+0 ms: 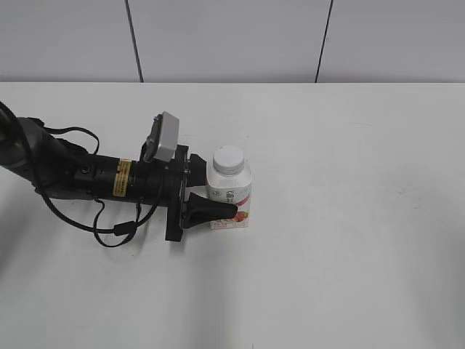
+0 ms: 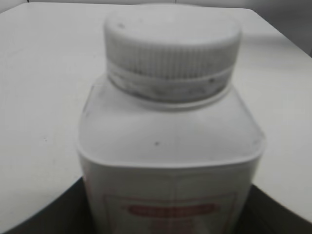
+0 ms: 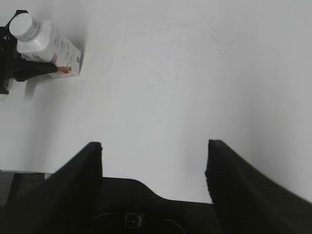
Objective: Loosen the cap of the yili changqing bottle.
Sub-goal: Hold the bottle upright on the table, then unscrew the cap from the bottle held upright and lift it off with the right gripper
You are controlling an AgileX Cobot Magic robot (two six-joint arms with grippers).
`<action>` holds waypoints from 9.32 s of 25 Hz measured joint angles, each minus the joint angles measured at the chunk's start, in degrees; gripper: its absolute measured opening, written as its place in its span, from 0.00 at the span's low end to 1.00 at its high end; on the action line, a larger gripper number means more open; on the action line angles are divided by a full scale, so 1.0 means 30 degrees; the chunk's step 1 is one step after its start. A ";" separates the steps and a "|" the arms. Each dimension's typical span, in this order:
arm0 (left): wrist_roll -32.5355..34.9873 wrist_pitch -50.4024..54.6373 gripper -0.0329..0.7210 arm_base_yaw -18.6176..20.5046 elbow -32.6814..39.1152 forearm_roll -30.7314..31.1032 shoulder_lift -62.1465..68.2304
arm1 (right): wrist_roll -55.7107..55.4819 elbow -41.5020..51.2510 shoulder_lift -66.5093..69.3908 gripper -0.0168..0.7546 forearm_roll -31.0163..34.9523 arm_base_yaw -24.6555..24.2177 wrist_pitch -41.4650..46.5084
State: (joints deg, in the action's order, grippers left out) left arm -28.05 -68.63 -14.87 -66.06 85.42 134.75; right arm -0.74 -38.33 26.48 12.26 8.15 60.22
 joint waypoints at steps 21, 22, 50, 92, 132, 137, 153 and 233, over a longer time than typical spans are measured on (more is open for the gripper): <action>0.0000 -0.0122 0.59 0.0000 0.0000 0.0199 0.0000 | -0.3305 -1.1743 1.9064 0.70 0.3639 0.1675 0.2224; 0.0000 -0.0126 0.59 0.0000 0.0000 0.0199 0.0000 | -0.3514 -1.2101 1.9707 0.70 0.3599 0.2201 0.2245; 0.0000 -0.0126 0.59 -0.0018 0.0000 0.0213 0.0000 | -0.7932 -2.2946 3.1365 0.70 0.1182 0.8579 0.3022; 0.0000 -0.0069 0.59 -0.0018 0.0000 0.0194 0.0000 | -0.8018 -2.2575 3.2262 0.59 0.0189 0.9352 0.3158; -0.0037 -0.0049 0.54 -0.0018 0.0000 0.0369 0.0000 | 1.3189 -2.2575 3.2609 0.54 0.0266 0.9410 0.3271; -0.0022 -0.0049 0.53 -0.0018 0.0000 0.0385 0.0000 | 1.7247 -2.2575 3.2609 0.54 0.0266 0.9410 0.3271; -0.0022 -0.0049 0.53 -0.0018 0.0000 0.0385 0.0000 | 1.9328 -2.2575 3.2609 0.53 0.0284 0.9410 0.3271; -0.0437 0.0021 0.53 -0.0018 -0.0015 0.0421 0.0000 | -0.8813 -2.2160 3.1032 0.66 -0.0240 0.9446 0.2418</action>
State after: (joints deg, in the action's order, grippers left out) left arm -29.36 -68.57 -14.92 -66.10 86.69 134.75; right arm -27.18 -104.81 119.57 11.54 36.48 67.48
